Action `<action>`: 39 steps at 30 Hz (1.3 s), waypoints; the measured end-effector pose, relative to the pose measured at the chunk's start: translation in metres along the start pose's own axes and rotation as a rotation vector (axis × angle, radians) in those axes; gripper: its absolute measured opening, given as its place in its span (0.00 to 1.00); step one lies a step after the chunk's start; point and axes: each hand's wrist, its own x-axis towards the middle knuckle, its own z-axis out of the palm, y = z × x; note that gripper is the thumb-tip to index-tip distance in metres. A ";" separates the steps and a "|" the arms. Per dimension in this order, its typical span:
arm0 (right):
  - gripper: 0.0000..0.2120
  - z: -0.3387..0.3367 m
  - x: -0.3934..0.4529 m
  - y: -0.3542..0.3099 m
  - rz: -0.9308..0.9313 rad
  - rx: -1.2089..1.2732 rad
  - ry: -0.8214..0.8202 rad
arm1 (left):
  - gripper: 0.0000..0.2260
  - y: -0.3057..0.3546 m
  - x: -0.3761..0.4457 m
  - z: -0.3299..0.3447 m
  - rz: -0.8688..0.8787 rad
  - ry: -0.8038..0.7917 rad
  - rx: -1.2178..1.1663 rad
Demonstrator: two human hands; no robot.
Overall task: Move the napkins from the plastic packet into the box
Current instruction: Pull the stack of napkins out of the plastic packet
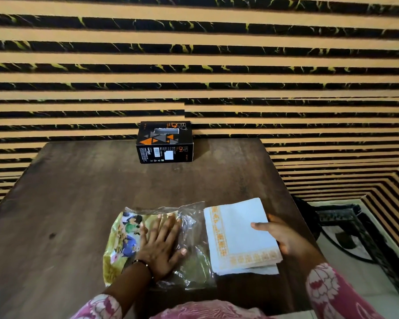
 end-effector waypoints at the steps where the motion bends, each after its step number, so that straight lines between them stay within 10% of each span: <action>1: 0.14 0.003 0.004 0.002 0.008 -0.008 0.016 | 0.32 0.008 0.002 -0.005 0.027 0.004 0.005; 12: 0.27 -0.043 0.032 0.011 -0.033 -0.070 0.250 | 0.37 0.011 0.001 0.000 0.029 -0.105 -0.006; 15: 0.32 -0.027 0.030 0.006 -0.117 -0.548 0.535 | 0.36 0.012 0.003 -0.011 -0.019 -0.047 0.026; 18: 0.26 0.012 0.009 0.006 -0.620 -0.964 0.713 | 0.36 0.013 -0.007 -0.022 -0.092 -0.008 -0.052; 21: 0.23 0.078 -0.009 0.018 -1.060 -1.074 0.246 | 0.33 0.008 -0.028 -0.020 -0.181 -0.001 -0.077; 24: 0.29 0.135 -0.011 0.034 -0.896 -1.379 -0.273 | 0.29 -0.010 -0.048 -0.013 -0.267 -0.073 -0.115; 39: 0.36 0.338 0.024 -0.016 -0.907 -1.658 -0.609 | 0.40 -0.167 -0.122 -0.012 -0.648 -0.114 -0.227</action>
